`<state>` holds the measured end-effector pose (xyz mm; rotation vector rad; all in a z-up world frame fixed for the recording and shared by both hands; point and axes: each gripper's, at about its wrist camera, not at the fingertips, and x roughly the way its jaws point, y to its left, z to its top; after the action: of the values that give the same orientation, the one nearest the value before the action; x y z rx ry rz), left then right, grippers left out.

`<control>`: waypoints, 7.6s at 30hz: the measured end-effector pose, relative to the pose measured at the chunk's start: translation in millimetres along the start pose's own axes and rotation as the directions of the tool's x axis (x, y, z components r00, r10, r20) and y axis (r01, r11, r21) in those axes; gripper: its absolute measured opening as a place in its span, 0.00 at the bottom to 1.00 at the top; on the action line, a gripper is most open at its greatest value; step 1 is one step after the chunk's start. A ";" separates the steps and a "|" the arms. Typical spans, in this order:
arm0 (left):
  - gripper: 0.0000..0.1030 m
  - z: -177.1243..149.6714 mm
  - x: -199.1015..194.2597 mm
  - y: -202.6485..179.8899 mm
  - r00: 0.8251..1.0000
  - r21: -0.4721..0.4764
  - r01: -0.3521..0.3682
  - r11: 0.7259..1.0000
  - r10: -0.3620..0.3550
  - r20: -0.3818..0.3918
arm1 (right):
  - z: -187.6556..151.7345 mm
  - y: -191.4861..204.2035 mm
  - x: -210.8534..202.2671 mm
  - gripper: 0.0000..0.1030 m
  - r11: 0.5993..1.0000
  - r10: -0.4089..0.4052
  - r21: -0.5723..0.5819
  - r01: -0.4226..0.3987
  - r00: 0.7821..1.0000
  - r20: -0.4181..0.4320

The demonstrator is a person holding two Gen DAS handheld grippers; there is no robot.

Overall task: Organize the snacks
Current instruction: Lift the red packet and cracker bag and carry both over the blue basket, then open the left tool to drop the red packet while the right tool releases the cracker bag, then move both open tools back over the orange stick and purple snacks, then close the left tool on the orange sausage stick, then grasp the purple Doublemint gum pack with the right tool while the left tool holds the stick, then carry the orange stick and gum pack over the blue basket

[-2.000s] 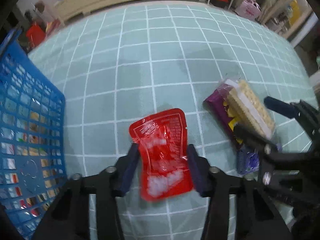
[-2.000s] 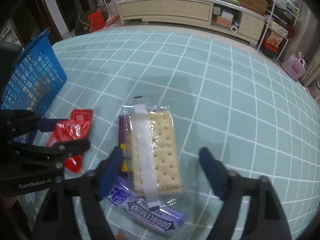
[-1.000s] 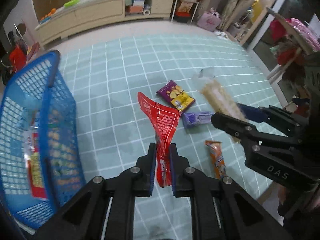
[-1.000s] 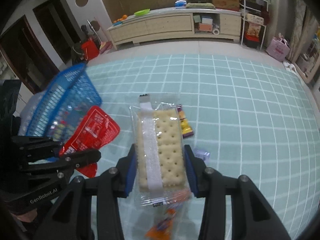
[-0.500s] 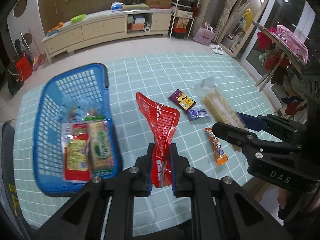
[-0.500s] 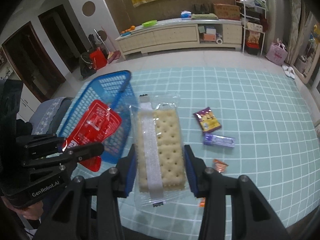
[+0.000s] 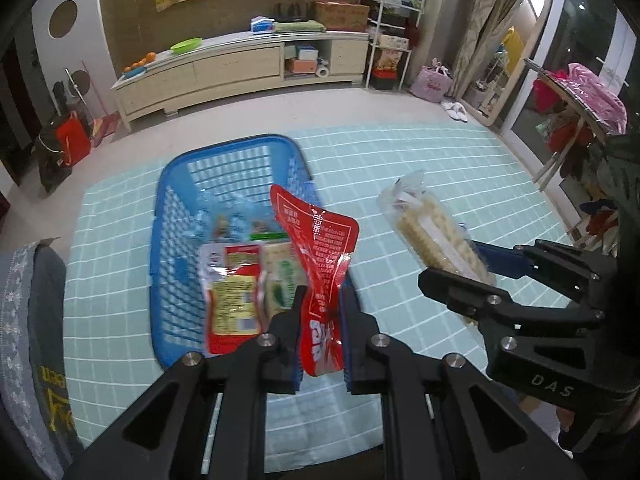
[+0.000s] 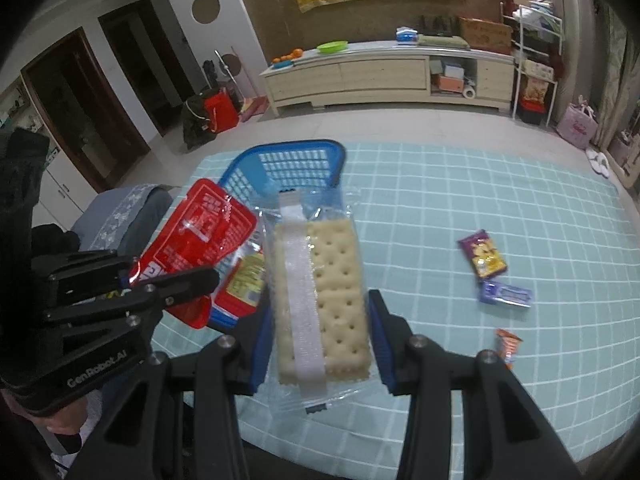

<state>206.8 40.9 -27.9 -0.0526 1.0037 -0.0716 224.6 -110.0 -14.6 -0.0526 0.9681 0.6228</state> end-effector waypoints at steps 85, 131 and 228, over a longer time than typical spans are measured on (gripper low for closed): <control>0.59 -34.5 -9.1 89.4 0.997 -0.023 -0.025 0.999 0.027 0.076 | -7.8 62.4 35.1 0.84 0.955 -0.243 0.175 0.237 0.970 0.014; 0.79 2.9 63.8 -144.4 0.991 0.141 0.132 0.981 -0.125 -0.056 | -84.1 -142.4 -57.0 0.83 0.893 -0.342 0.312 0.325 0.940 0.001; 0.11 9.6 205.0 -114.9 0.984 0.000 0.086 0.996 -0.085 -0.158 | -44.2 -186.0 115.9 0.34 0.937 -0.022 -0.347 -0.050 0.979 -0.202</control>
<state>320.5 -90.7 -186.1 -0.0850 1.1593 -0.1599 334.6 -222.7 -173.3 -0.4348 1.0445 0.8096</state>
